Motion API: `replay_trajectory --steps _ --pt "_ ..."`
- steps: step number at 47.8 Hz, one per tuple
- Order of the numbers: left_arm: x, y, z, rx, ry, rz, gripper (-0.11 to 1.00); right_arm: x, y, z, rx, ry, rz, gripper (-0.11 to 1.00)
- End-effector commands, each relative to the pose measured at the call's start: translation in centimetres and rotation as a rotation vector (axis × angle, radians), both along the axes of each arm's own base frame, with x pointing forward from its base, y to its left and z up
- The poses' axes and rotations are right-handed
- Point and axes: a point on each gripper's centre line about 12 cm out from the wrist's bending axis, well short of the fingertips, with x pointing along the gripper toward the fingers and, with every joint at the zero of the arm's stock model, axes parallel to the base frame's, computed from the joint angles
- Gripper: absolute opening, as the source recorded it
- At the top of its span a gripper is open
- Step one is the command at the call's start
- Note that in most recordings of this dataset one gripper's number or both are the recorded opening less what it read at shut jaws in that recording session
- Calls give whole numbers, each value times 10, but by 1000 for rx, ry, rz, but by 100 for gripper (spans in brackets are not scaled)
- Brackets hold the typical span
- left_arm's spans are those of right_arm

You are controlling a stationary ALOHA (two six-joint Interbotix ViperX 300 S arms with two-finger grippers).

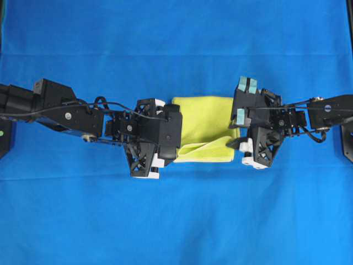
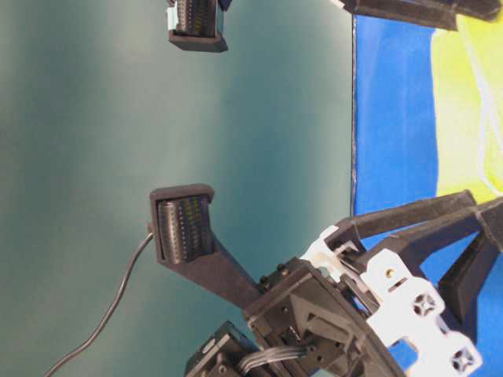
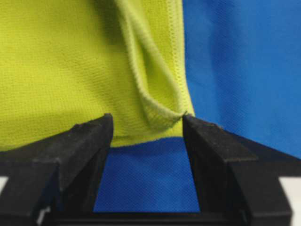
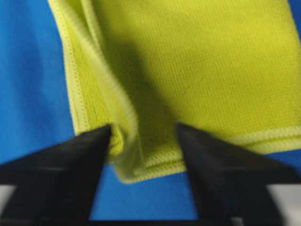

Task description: Fold the yellow towel.

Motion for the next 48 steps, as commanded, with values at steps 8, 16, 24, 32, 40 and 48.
replay_trajectory --steps 8,16,24,32,40,48 --pt "-4 -3 17 0 -32 -10 49 9 12 24 5 -78 35 58" --pt "-18 -10 44 -3 -78 -31 49 5 23 54 7 -146 67 58" --pt "-38 -15 72 -11 -142 -48 48 -9 24 87 0 -227 79 58" --pt "-71 -11 102 -16 -222 -50 48 -31 14 120 -39 -346 79 58" --pt "-107 -7 129 -10 -323 -58 48 -61 1 143 -90 -449 60 58" --pt "-145 2 140 -9 -398 -41 48 -89 -6 158 -155 -516 52 58"
